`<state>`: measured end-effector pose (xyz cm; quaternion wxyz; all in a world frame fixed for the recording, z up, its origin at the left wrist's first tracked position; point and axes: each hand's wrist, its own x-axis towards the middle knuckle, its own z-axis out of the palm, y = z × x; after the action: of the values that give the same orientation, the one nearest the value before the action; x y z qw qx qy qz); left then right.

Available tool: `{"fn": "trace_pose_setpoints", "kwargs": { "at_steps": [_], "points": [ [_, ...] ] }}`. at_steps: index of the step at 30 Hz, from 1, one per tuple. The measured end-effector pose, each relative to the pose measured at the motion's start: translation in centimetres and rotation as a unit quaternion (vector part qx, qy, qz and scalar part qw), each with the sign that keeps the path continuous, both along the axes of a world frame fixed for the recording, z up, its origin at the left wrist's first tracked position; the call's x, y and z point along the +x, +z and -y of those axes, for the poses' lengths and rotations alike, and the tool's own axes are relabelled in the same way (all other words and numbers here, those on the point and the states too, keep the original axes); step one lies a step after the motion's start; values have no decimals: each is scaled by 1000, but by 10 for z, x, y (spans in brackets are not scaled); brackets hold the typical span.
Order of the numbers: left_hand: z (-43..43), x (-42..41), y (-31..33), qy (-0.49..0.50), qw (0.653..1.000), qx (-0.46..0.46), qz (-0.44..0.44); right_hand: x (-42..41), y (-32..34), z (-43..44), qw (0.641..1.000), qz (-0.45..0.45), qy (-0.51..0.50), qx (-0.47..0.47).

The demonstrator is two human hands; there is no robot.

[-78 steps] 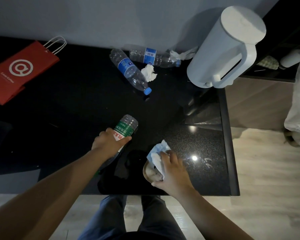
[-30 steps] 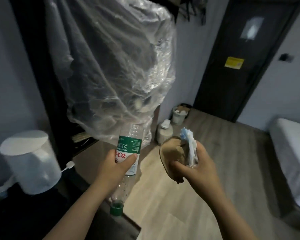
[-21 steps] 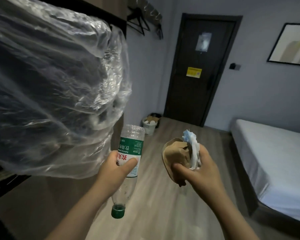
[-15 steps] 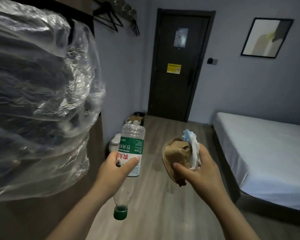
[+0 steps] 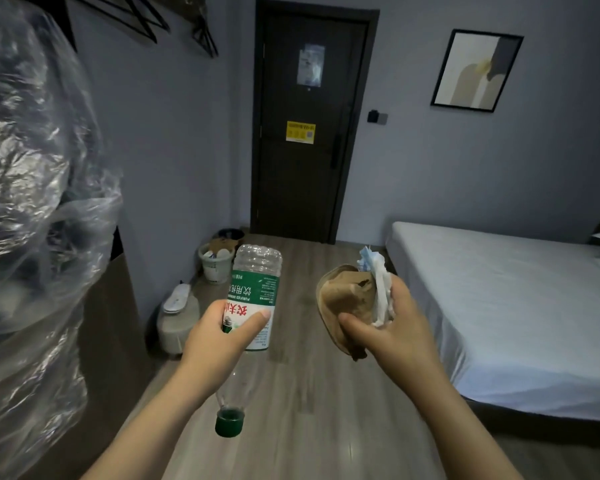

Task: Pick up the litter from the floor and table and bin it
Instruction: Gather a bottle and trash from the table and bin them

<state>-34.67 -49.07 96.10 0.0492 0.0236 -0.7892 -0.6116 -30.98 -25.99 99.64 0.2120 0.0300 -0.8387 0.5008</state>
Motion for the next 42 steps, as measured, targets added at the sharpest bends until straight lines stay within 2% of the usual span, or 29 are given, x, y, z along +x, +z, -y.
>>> {"fn": "trace_pose_setpoints", "kwargs": {
  "at_steps": [13, 29, 42],
  "points": [
    [18, -232, 0, 15, 1000, -22, 13, -244, -2, 14, 999, 36, 15, 27],
    [-38, -518, -9, 85, 995, -47, 30, -567, -10, -57, 997, 23, 64, 20],
    [-9, -744, -60, 131, 988, -23, 78, -808, -45, -37, 991, 67, 112, 25]
  ]
}}
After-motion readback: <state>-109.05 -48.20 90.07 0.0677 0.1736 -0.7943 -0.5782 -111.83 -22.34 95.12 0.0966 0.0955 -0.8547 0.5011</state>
